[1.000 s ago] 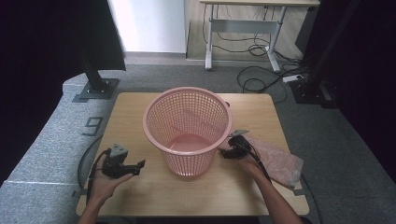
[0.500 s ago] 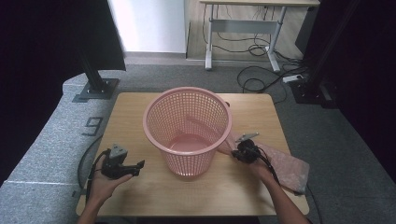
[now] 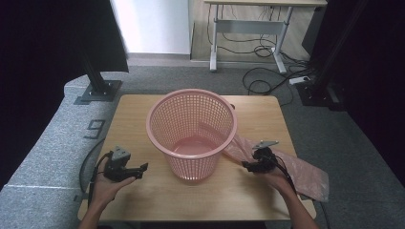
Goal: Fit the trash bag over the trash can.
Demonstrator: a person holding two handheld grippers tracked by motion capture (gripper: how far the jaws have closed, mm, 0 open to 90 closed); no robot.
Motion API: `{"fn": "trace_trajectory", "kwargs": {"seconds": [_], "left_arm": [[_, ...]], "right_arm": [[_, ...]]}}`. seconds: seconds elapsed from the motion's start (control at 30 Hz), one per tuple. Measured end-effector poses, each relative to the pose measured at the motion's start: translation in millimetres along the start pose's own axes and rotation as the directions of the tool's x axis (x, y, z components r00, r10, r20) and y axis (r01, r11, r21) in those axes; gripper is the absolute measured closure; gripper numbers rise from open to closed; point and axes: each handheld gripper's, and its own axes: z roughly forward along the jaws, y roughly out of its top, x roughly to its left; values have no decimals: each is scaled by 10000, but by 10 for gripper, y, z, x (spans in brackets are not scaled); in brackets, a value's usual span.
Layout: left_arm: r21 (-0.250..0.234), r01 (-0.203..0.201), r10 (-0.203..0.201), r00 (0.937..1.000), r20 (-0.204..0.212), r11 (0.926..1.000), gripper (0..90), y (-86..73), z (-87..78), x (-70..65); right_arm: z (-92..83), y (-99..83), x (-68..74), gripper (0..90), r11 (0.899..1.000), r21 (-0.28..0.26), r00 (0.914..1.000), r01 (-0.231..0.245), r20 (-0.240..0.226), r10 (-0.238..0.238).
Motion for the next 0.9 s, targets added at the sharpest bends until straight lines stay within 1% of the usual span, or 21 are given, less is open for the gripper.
{"fn": "trace_trajectory", "kwargs": {"seconds": [0.03,0.07,0.1,0.13,0.17,0.2,0.23,0.27,0.3,0.4,0.43,0.53,0.57,0.67,0.7,0.77,0.8,0.9], "left_arm": [[-15,24,-24,10000,-1,10000,189,3,2,0],[-52,79,-79,10000,-3,10000,189,5,2,-2],[-52,79,-79,10000,-3,10000,189,5,2,-2],[-51,78,-78,10000,-16,10000,189,5,2,-4],[-41,65,-65,10000,-14,10000,189,4,0,-5],[-17,31,-31,10000,-20,10000,189,1,-1,-7],[14,-2,2,10000,-21,10000,189,-1,4,-8],[14,-2,2,10000,-21,10000,189,-1,4,-8],[26,5,-5,10000,-15,10000,189,-2,6,-5],[43,26,-26,10000,-2,10000,189,-5,17,1],[42,30,-30,10000,1,10000,189,-6,17,3],[65,7,-7,10000,1,10000,189,-8,17,0],[72,-2,2,10000,-11,10000,189,-8,15,-2],[56,-8,8,10000,-28,10000,189,-12,7,-3],[49,5,-5,10000,-29,10000,190,-12,5,-1],[59,19,-19,10000,-32,10000,190,-14,6,0],[59,14,-14,10000,-31,10000,190,-14,6,-3],[76,-26,26,10000,-14,10000,190,-15,1,-6]], "right_arm": [[43,35,41,242,9999,-106,10000,18,86,-17],[149,116,113,184,9999,-72,9997,138,178,-137],[149,116,113,184,9999,-72,9997,138,178,-137],[213,157,127,168,9998,-87,9996,185,197,-183],[275,194,139,167,9998,-164,9997,104,241,-100],[375,244,125,165,10000,18,9993,-84,377,83],[415,249,116,166,9999,138,9988,-99,489,92],[415,249,116,166,9999,138,9988,-99,489,92],[471,239,72,173,9995,296,9975,-135,692,115],[478,228,13,187,9985,417,9970,-346,704,316],[478,221,-9,205,9979,368,9964,-531,688,505],[440,198,-71,249,9982,368,9963,-468,737,440],[422,173,-103,252,9982,309,9957,-507,789,481],[403,152,-124,255,9980,314,9952,-557,819,530],[390,137,-127,276,9980,274,9951,-562,831,538],[370,136,-129,355,9979,276,9947,-585,859,559],[370,136,-129,355,9979,276,9947,-585,859,559],[342,118,-140,497,9981,146,9942,-606,896,590]]}}
